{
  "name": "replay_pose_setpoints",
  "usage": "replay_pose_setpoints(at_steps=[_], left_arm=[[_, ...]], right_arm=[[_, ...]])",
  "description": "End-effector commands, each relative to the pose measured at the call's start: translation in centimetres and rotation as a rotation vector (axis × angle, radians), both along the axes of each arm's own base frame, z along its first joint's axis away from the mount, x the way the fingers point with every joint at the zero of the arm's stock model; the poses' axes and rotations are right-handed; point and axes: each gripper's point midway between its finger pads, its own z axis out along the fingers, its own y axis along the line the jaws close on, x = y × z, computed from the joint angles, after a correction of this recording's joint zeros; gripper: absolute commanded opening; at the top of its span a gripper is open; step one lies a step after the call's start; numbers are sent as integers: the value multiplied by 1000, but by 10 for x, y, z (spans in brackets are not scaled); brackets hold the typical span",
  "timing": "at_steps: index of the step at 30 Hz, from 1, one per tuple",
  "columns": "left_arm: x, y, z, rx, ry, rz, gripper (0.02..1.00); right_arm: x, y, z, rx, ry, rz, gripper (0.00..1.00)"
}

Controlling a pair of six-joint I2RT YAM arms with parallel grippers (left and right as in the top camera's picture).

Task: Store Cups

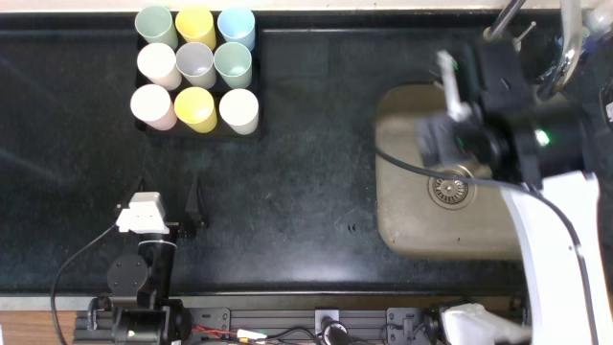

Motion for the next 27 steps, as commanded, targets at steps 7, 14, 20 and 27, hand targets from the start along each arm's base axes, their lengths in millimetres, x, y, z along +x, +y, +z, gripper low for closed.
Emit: replay_pose_setpoints(at_steps=[7,14,20,27], left_arm=[[-1,-1,1,21,-7,-7,1000],[-1,-1,1,21,-7,-7,1000],[-1,-1,1,21,-7,-7,1000],[-1,-1,1,21,-7,-7,1000]], right_arm=[[-98,-4,-54,247,-131,-253,998],[-123,-2,-27,314,-290,-186,998],[-125,-3,-27,315,-301,-189,998],[-101,-11,-4,356,-475,-245,996]])
